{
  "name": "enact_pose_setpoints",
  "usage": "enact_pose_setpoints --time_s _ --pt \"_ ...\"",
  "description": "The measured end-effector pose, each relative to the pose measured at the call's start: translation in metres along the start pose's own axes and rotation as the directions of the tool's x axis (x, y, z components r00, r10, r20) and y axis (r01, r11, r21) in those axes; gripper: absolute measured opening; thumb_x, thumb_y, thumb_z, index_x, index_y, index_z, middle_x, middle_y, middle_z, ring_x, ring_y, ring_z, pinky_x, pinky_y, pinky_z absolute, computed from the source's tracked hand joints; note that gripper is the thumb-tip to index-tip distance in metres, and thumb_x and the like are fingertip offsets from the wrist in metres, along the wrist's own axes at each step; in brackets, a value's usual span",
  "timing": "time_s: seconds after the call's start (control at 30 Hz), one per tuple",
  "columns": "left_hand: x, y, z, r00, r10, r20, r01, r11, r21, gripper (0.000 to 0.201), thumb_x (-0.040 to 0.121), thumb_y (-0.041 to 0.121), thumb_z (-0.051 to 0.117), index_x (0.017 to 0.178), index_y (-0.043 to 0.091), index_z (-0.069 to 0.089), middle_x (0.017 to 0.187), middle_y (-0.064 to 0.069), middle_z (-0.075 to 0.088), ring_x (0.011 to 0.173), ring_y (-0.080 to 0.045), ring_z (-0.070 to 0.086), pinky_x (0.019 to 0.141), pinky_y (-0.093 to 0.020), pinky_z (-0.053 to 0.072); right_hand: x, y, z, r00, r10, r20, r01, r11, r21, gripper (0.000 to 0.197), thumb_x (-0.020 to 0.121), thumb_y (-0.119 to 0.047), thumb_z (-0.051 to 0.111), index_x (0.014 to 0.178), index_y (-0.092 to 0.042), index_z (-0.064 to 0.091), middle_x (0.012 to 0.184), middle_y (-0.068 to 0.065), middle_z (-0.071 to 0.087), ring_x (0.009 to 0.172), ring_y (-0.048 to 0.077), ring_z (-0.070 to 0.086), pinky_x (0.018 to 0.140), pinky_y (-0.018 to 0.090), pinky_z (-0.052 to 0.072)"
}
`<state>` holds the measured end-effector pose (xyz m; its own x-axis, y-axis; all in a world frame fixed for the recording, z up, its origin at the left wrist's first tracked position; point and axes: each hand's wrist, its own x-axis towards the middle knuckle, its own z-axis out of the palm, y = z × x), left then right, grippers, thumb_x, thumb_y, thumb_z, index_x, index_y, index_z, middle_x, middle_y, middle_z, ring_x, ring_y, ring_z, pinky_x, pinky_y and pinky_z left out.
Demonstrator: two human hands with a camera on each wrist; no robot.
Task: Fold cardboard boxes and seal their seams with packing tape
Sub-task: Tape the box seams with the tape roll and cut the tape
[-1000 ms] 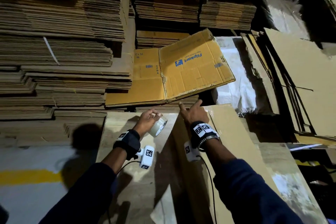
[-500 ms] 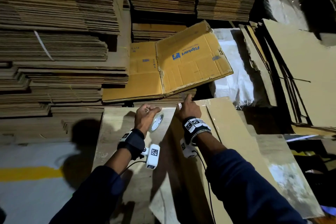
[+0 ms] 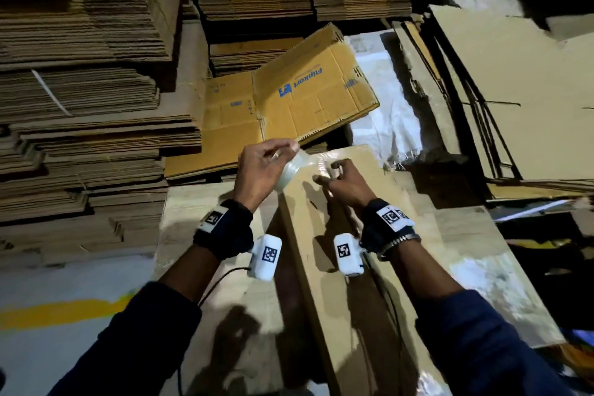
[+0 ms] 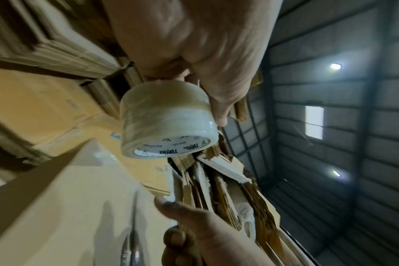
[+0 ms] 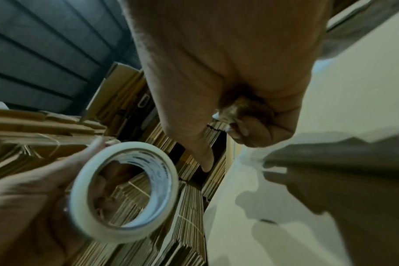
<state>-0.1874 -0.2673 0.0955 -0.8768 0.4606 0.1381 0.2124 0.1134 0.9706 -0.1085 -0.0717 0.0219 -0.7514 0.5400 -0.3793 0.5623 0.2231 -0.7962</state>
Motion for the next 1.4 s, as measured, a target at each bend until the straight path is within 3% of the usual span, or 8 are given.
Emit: enact_pose_setpoints --time_s 0.3,0.5,0.67,0.8,0.9,1.07,1.2,1.4 --pt "-0.079 0.074 0.184 0.983 0.172 0.064 -0.179 0.975 0.13 0.021 0.092 0.036 0.08 0.098 0.017 0.085 0.099 0.009 0.081 0.094 0.001 0.074 0.088 -0.03 0.058 -0.069 0.139 -0.164 0.988 0.112 -0.11 -0.082 0.964 0.253 0.03 0.093 -0.039 0.064 0.109 -0.022 0.047 0.083 0.002 0.052 0.064 0.018 0.047 0.051 0.027 0.033" --pt "-0.127 0.074 0.349 0.966 0.099 0.238 -0.14 0.977 0.163 0.025 0.1 0.037 0.067 0.116 0.024 0.081 0.119 0.005 0.077 0.108 -0.008 0.072 0.096 -0.029 0.056 -0.112 0.243 -0.26 0.926 0.355 -0.126 -0.298 0.895 0.332 0.025 0.098 -0.035 0.036 0.103 -0.015 0.05 0.077 0.006 0.047 0.06 0.018 0.032 0.057 0.03 0.022" --pt "-0.165 0.055 0.47 0.947 0.013 0.32 -0.127 0.932 0.339 0.028 0.099 0.018 0.06 0.119 0.021 0.079 0.125 -0.004 0.075 0.112 -0.029 0.071 0.096 -0.038 0.058 -0.126 0.309 -0.306 0.939 0.293 -0.182 -0.271 0.953 0.135 0.015 0.096 -0.017 0.052 0.085 -0.01 0.057 0.07 0.003 0.056 0.072 0.025 0.051 0.07 0.034 0.041" --pt "-0.192 0.007 0.517 0.948 -0.105 0.302 -0.058 0.873 0.485 0.026 0.093 0.012 0.063 0.11 0.012 0.082 0.11 -0.015 0.077 0.104 -0.038 0.07 0.094 -0.039 0.055 -0.113 0.394 -0.312 0.893 0.381 -0.241 -0.345 0.921 0.179 0.007 0.095 -0.011 0.062 0.098 -0.005 0.062 0.057 0.0 0.063 0.054 0.016 0.057 0.061 0.03 0.048" --pt "-0.21 -0.036 0.534 0.929 -0.22 0.298 0.016 0.827 0.562 0.023 0.094 0.011 0.06 0.104 0.006 0.08 0.102 -0.021 0.076 0.098 -0.04 0.071 0.09 -0.043 0.058 -0.121 0.428 -0.306 0.848 0.454 -0.274 -0.445 0.89 0.1 0.023 0.084 -0.013 0.077 0.103 -0.013 0.064 0.081 0.018 0.07 0.071 0.029 0.063 0.068 0.036 0.048" --pt "-0.24 -0.099 0.554 0.885 -0.299 0.358 -0.02 0.744 0.668 0.033 0.098 0.023 0.051 0.117 0.021 0.078 0.106 -0.011 0.077 0.096 -0.036 0.072 0.078 -0.046 0.06 -0.131 0.461 -0.299 0.85 0.433 -0.301 -0.461 0.887 -0.028 0.015 0.081 -0.012 0.081 0.089 -0.019 0.071 0.085 0.014 0.075 0.083 0.028 0.072 0.08 0.036 0.058" --pt "-0.257 -0.104 0.559 0.819 -0.329 0.47 -0.104 0.72 0.686 0.037 0.097 0.013 0.052 0.123 0.026 0.075 0.102 -0.01 0.077 0.096 -0.035 0.071 0.081 -0.041 0.052 -0.126 0.486 -0.291 0.856 0.414 -0.31 -0.443 0.896 -0.027 0.015 0.08 -0.024 0.084 0.075 -0.03 0.071 0.087 0.004 0.079 0.085 0.026 0.075 0.086 0.04 0.061" --pt "-0.253 -0.082 0.558 0.782 -0.335 0.526 -0.175 0.692 0.701 0.043 0.09 0.026 0.056 0.132 0.027 0.064 0.099 -0.011 0.075 0.095 -0.036 0.071 0.079 -0.041 0.049 -0.126 0.482 -0.291 0.881 0.312 -0.355 -0.39 0.904 -0.175 0.027 0.086 -0.041 0.081 0.1 -0.017 0.079 0.095 0.01 0.079 0.098 0.032 0.073 0.083 0.034 0.054"
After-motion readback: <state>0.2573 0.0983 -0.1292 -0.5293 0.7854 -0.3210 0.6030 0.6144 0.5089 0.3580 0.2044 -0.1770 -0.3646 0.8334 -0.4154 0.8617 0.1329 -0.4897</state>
